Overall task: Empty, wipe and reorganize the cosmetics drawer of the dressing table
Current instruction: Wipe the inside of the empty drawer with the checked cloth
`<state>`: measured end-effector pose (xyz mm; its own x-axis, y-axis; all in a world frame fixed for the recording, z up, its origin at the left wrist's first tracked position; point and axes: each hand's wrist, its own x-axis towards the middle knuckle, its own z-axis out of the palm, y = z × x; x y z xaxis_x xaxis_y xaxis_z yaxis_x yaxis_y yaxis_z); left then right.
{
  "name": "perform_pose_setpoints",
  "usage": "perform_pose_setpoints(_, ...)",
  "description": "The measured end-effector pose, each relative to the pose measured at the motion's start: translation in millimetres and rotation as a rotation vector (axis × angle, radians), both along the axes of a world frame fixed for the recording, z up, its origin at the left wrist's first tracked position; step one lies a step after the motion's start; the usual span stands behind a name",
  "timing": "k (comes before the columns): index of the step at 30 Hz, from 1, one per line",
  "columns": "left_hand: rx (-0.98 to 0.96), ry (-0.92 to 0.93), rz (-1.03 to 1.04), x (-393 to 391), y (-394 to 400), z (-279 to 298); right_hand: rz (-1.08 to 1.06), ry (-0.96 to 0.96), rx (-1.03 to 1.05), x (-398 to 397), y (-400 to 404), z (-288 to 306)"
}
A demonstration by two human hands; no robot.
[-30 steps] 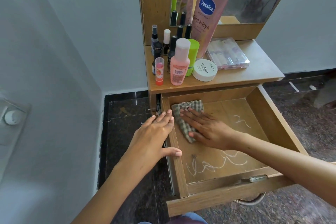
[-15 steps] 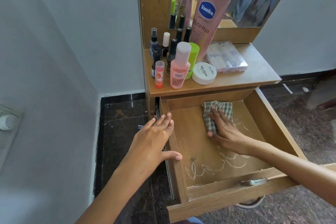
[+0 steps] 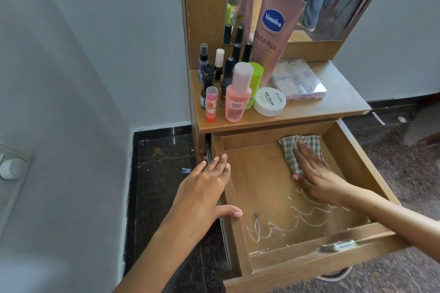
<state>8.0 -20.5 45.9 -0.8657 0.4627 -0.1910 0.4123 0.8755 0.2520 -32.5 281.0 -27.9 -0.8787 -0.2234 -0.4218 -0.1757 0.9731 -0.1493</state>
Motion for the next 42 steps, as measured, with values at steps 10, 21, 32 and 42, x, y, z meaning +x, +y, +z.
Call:
perform_pose_setpoints(10, -0.005, 0.01, -0.002, -0.1, 0.6, 2.0, 0.129, -0.032, -0.139, 5.8, -28.0, 9.7)
perform_pose_setpoints(21, -0.028, -0.001, -0.004, -2.4, 1.7, 4.2, -0.162, -0.062, -0.075, 1.2, -22.5, 10.6)
perform_pose_setpoints(32, -0.08, 0.007, -0.003, -3.0, 4.3, 5.3, -0.104, -0.009, -0.018, 0.7, 7.0, 6.9)
perform_pose_setpoints(42, -0.127, 0.011, -0.024, -2.9, 6.0, 12.5, -0.388, 0.069, -0.069, -7.3, -2.1, 17.8)
